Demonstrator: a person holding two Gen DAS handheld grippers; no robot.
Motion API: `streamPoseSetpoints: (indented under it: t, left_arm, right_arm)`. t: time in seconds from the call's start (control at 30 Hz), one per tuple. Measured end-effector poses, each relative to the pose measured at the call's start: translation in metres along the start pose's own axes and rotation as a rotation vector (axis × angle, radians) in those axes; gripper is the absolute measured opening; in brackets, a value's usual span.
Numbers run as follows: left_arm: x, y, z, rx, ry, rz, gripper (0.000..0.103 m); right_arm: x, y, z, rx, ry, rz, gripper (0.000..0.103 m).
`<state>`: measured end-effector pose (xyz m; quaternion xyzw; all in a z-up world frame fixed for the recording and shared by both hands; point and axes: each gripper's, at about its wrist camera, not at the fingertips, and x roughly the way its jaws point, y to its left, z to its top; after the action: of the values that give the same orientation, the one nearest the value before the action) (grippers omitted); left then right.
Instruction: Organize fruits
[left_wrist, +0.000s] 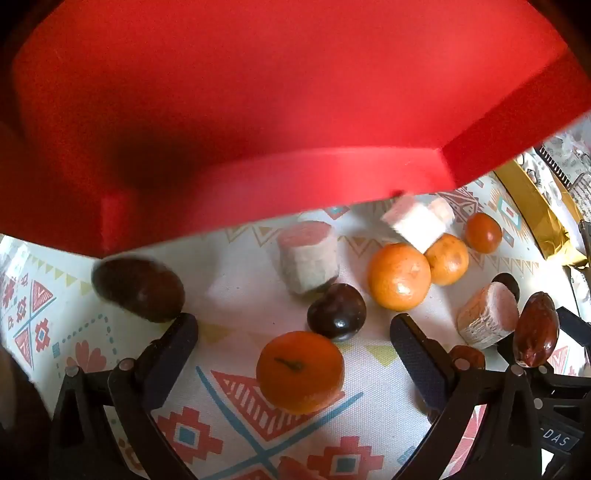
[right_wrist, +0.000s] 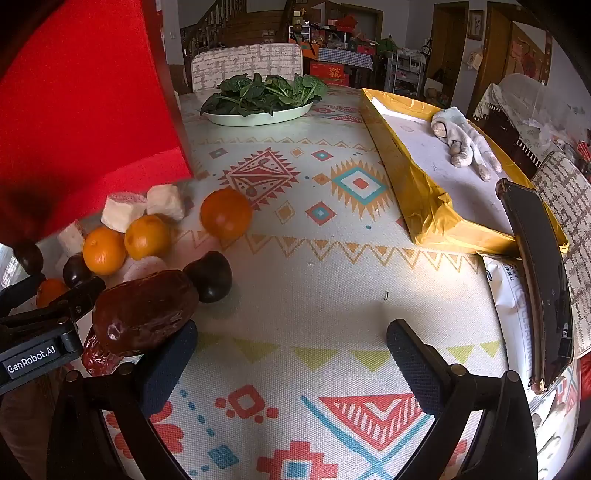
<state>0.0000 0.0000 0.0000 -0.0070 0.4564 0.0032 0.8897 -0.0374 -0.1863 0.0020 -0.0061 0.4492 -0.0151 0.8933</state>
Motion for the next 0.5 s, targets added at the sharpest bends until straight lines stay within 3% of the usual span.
streamPoseSetpoints:
  t: [0.5]
  left_arm:
    - [0.0007,-0.0001,-0.0001,0.000,0.000,0.000,0.103]
  right_arm:
    - [-0.0003,0.0000,-0.0006,0.000,-0.001,0.000,0.103]
